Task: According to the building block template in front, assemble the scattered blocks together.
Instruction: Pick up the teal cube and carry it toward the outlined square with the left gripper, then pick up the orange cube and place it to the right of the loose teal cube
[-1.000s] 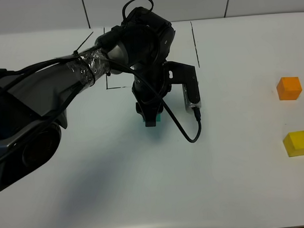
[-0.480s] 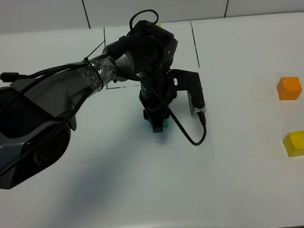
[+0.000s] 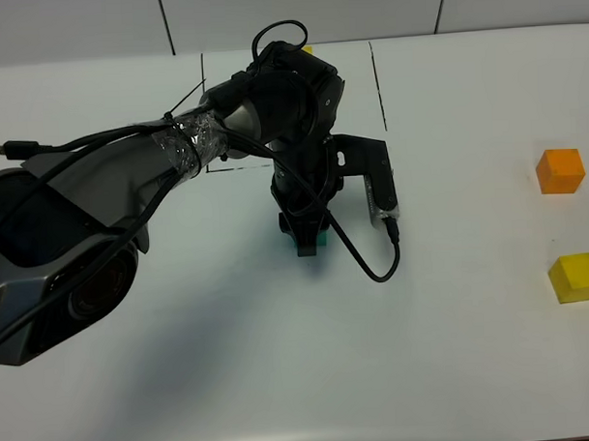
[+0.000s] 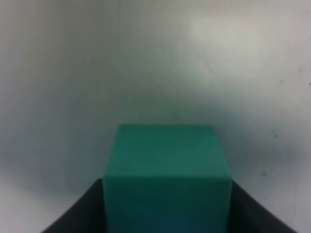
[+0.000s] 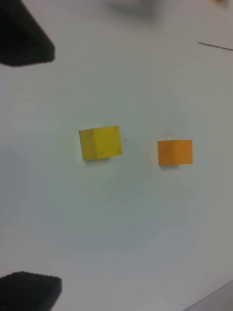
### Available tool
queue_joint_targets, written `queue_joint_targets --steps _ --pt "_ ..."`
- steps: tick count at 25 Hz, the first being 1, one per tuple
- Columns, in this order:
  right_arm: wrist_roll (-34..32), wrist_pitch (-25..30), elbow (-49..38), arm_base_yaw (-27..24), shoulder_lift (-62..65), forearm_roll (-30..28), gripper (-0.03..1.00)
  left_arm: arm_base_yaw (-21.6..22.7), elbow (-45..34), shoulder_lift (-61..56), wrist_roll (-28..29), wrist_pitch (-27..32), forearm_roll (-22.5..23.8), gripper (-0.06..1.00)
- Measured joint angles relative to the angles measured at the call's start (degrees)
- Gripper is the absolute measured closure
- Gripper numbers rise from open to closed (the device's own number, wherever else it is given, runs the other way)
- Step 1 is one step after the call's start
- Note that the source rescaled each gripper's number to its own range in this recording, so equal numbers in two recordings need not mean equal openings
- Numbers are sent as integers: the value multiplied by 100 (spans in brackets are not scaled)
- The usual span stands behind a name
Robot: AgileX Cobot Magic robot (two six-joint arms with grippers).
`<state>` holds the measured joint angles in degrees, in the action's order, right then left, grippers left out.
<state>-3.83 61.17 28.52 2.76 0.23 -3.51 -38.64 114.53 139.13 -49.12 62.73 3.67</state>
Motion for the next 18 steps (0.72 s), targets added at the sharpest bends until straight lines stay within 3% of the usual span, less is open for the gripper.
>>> queue_joint_targets --steps 5,9,13,18 --pt "0 0 0 0 0 0 24 0 0 0 21 -102 233 35" --pt "0 0 0 0 0 0 24 -7 0 -210 234 -102 212 4" --pt "0 0 0 0 0 0 24 -7 0 -570 594 30 34 -4" --pt "0 0 0 0 0 0 24 -14 0 -946 1517 251 155 -3"
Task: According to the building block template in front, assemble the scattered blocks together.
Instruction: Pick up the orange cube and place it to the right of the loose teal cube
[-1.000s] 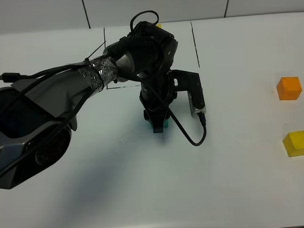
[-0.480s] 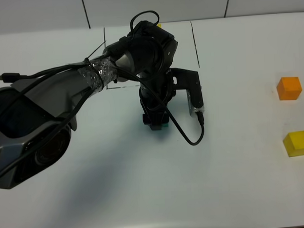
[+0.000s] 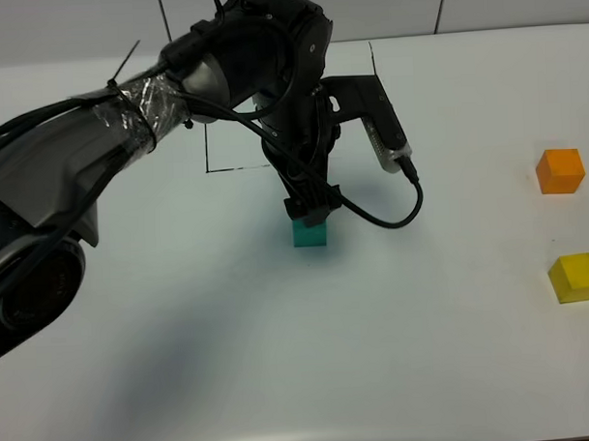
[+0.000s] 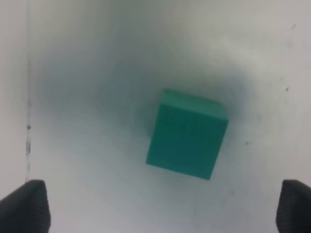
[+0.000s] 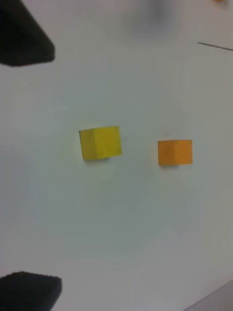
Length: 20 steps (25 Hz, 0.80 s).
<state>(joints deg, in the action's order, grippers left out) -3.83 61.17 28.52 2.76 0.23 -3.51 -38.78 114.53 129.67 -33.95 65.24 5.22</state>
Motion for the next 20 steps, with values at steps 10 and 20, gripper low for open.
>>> queue_joint_targets --steps 10,20 --pt "0 0 0 0 0 0 24 751 0 -823 2258 115 802 2" --pt "0 0 0 0 0 4 24 2296 -1474 -2397 2476 -56 24 4"
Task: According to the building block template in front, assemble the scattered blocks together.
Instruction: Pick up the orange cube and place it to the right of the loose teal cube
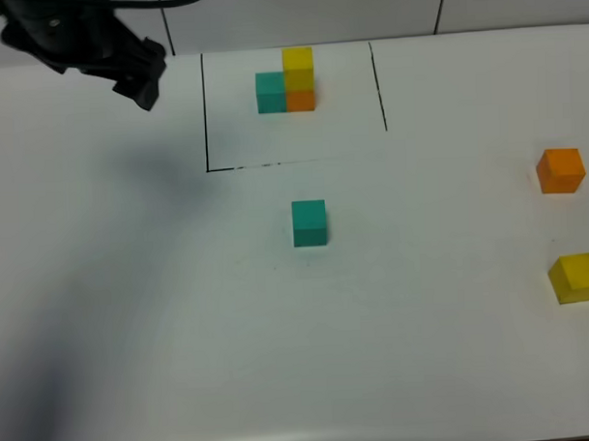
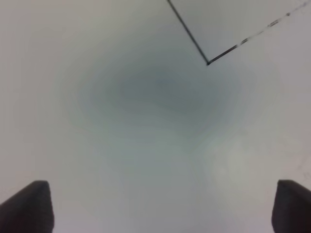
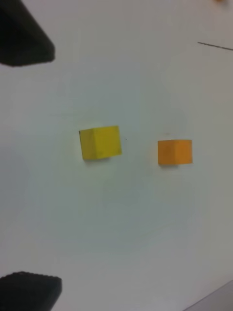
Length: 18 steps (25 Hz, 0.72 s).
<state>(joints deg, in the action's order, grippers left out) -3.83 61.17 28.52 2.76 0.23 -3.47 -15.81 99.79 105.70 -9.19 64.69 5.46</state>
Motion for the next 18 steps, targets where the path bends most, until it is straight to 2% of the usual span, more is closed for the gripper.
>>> queue_joint_targets --steps 3,7,18 --pt "0 0 0 0 0 0 24 358 -989 -841 0 -443 -112 5" --pt "0 0 0 0 0 0 24 514 -2278 -2063 46 -1027 -151 5" --pt "0 0 0 0 0 0 24 514 -4404 -4769 770 -1187 -215 6"
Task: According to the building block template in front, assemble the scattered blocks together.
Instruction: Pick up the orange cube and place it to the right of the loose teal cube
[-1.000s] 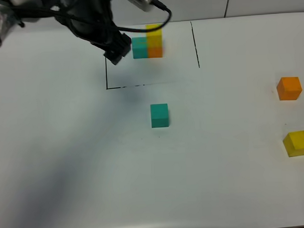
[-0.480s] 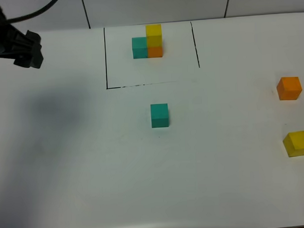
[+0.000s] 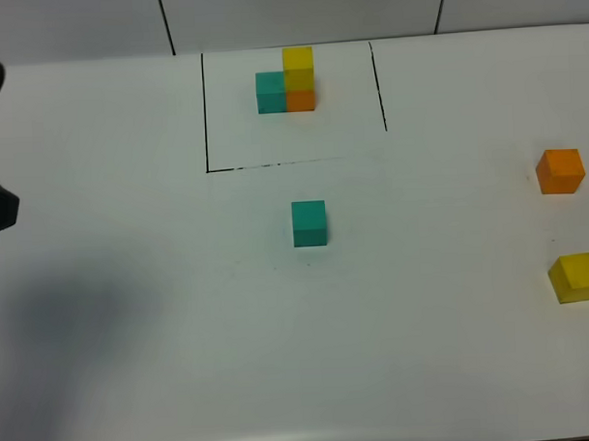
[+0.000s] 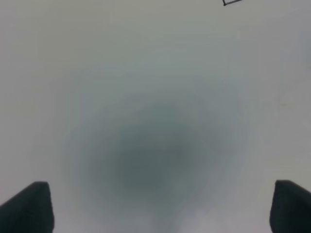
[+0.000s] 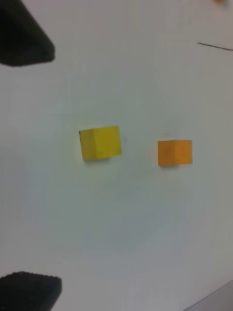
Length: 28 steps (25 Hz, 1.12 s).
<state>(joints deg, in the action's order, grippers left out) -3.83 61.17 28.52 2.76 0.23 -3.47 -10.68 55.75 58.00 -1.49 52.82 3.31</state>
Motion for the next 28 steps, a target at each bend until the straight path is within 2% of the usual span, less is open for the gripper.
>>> queue_joint_targets --steps 8,23,28 --pt "-22 0 0 0 0 0 24 0 -867 -1498 149 -93 -19 7" --pt "-28 0 0 0 0 0 24 0 -2172 -3675 149 -2 -579 11" --pt "-39 0 0 0 0 0 24 0 -2303 -4297 149 343 -705 13"
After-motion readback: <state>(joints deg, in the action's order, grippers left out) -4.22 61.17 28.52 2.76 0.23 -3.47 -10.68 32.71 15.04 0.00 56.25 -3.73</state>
